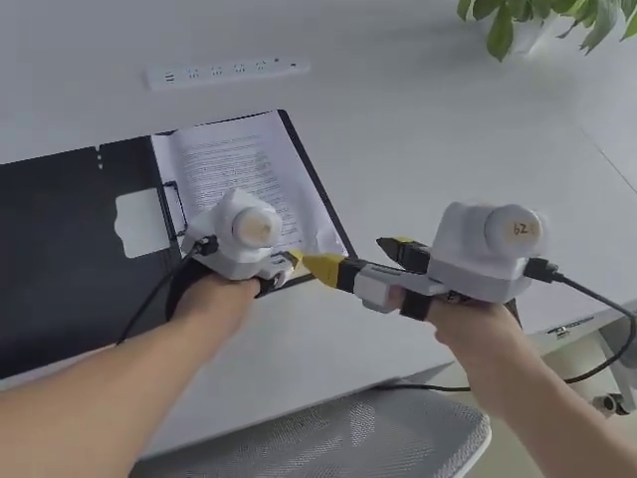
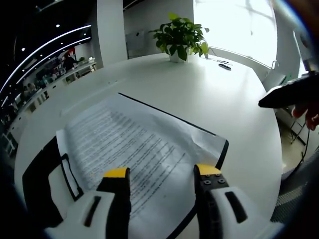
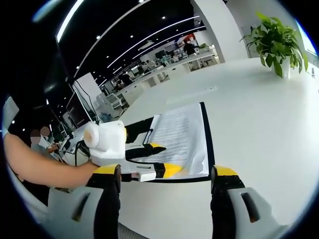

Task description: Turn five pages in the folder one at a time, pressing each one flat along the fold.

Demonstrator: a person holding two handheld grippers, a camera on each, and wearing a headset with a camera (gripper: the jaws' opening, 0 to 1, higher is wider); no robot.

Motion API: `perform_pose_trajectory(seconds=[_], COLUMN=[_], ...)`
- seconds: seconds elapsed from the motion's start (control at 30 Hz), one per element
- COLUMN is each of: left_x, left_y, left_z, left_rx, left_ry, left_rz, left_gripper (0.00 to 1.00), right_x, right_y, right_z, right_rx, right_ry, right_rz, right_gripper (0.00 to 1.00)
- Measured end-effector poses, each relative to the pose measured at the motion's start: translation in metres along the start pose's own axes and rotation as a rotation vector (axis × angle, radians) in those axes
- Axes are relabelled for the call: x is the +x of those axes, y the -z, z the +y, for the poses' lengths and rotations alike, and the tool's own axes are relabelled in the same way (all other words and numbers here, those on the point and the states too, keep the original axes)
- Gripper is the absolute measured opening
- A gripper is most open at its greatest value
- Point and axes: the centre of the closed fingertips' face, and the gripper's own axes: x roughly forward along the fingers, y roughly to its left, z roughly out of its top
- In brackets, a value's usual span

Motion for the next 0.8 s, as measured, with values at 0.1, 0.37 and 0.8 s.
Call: perform_pose_trajectory(seconds=[0.1, 0.37, 0.8], left_x=[-0.002, 0.0, 0.005], left_y=[0.0, 0.002, 0.001], left_z=[-0.004, -0.002, 0.005], left_rx=[0.006, 0.009, 0.025], left_ry=[0.008, 0.008, -0.002], left_rz=[-0.003, -0.01, -0.007], left_gripper=[0.45, 0.29, 0.11], right_x=[0.005, 0.016, 0.046], right_y=[0.002, 0.009, 0.015], right_z=[-0.003, -0.011, -0.029], right_rx=[0.011, 0.036, 0.123], right_ry=[-0.001, 0.007, 0.024], right_rz=[0.001, 0.008, 0.019], right_gripper=[0.72, 0.68, 0.46])
